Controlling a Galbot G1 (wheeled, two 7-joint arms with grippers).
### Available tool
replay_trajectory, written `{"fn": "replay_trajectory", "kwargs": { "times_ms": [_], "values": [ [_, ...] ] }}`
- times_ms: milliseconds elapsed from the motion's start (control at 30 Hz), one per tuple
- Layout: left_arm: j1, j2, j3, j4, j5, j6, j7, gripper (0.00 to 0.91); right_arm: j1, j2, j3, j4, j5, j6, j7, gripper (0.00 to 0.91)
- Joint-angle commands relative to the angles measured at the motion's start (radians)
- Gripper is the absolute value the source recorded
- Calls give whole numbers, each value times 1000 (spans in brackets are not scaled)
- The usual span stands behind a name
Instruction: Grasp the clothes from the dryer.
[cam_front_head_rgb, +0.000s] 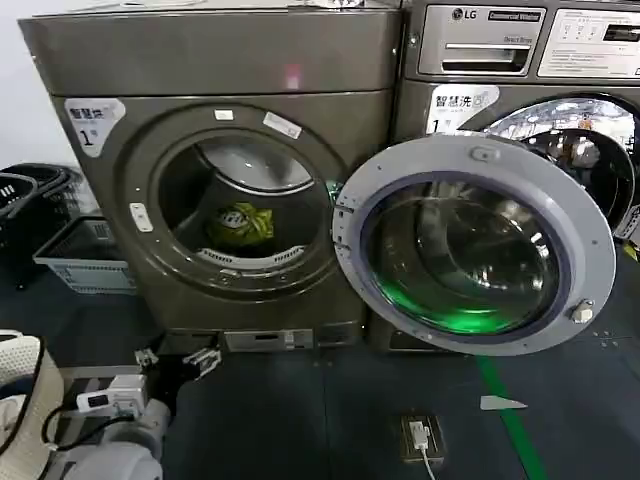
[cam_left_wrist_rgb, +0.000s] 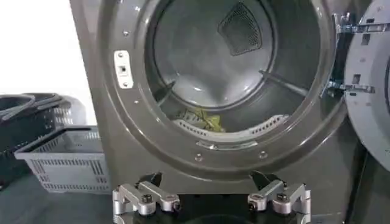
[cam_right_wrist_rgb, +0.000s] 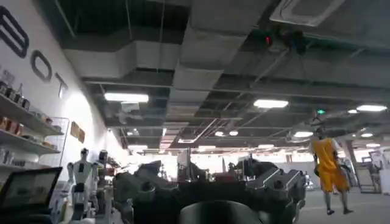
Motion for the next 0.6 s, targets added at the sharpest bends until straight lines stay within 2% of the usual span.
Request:
{"fn": "replay_trajectory", "kwargs": {
  "times_ms": [33, 600],
  "values": [
    [1, 1, 0, -2, 10, 49, 11, 907, 0, -2, 2, -1, 1, 1, 1, 907],
    [-10, 4, 16, 1, 20, 49, 7, 907, 1, 0, 8, 0, 4, 0, 5, 907]
  ]
}}
